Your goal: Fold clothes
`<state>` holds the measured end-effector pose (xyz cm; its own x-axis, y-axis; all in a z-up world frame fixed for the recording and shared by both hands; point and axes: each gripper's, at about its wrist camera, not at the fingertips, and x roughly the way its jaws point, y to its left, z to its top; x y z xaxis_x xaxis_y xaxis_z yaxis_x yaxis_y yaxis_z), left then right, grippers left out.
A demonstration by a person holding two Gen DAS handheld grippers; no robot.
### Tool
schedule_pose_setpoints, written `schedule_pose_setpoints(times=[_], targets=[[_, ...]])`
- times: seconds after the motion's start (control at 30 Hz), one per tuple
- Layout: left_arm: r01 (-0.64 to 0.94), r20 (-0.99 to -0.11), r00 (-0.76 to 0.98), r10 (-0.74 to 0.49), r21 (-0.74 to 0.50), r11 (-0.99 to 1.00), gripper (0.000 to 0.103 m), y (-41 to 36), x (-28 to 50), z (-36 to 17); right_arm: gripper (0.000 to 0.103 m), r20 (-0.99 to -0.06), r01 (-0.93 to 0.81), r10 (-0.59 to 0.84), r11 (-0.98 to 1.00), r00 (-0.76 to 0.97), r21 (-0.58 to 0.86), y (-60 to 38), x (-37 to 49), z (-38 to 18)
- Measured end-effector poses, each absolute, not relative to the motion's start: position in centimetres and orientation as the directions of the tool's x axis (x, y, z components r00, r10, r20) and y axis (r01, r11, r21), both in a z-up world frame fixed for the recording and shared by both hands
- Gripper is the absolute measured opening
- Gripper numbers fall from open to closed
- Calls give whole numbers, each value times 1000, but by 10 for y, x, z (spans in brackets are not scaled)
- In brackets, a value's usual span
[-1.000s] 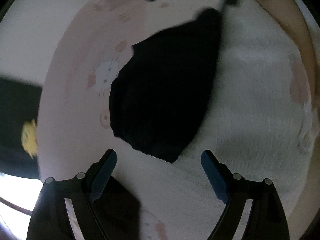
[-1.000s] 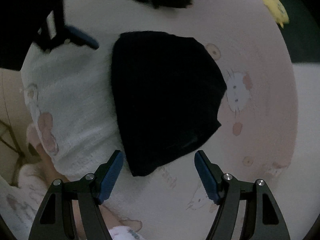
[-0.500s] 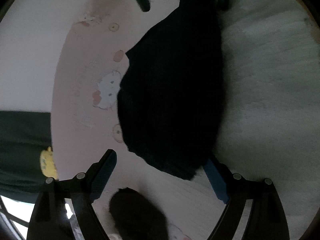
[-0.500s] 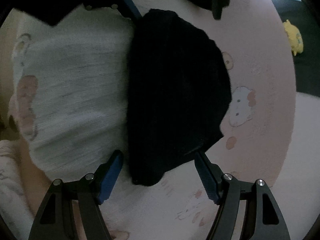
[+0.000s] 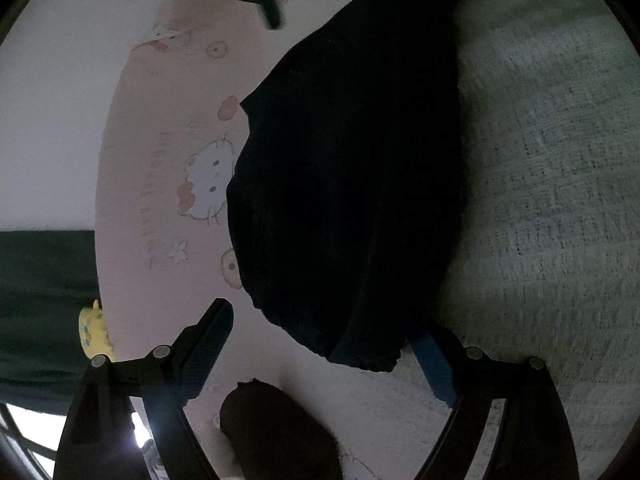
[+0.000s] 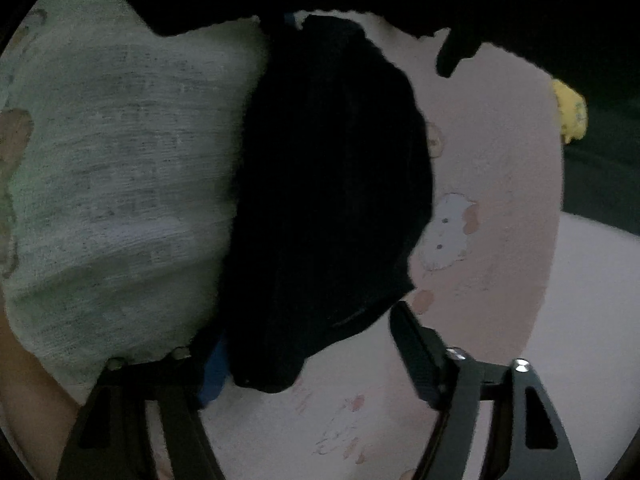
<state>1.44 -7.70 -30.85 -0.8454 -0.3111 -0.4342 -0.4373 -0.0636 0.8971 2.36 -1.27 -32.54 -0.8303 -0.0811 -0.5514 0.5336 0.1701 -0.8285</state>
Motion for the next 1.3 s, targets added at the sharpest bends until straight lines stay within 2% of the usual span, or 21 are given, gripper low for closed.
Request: schedule_pose_setpoints(times=[0.03,0.1,0.13,0.17,0.2,0.27,0.33,0.43,0.77,1.03,1.3], targets=[[-440,-436,-847,-304,896,-61,83,-77,17,-309,56,-573,556,-75,164,-816,-815,-13,22,-325],[-456,-453,-841,-295,888,-64,73,-77,21,-311,31,-629,614,-66,165,-774,-772,-12,21,-326],[-474,-473,-831,-294,877,-73,61,-77,23,-313,23,-657,640,-62,178,-751,-748,-11,23,-328],[-485,-485,-825,-291,871,-76,48,-77,26,-315,9,-675,656,-60,191,-735,-731,-11,25,-331],[-493,-492,-821,-288,867,-76,41,-76,28,-318,9,-673,651,-60,206,-737,-731,-11,26,-334],[-514,-513,-809,-287,854,-81,13,-75,34,-326,8,-677,653,-59,212,-734,-727,-12,26,-336],[-520,-520,-807,-279,850,-79,4,-73,39,-333,8,-694,674,-55,192,-718,-713,-13,23,-333],[-529,-546,-789,-282,837,-141,4,-73,35,-327,8,-746,737,-45,123,-664,-664,-15,12,-323],[-622,-752,-619,-224,644,-445,6,-80,3,-286,5,-871,869,-45,-101,-489,-483,-15,-29,-290],[-595,-744,-634,-212,644,-481,7,-76,9,-263,5,-840,839,-60,-129,-539,-529,-6,-27,-267],[-615,-759,-634,-148,611,-498,7,-75,7,-232,5,-855,857,-105,-160,-509,-491,-11,-27,-230]])
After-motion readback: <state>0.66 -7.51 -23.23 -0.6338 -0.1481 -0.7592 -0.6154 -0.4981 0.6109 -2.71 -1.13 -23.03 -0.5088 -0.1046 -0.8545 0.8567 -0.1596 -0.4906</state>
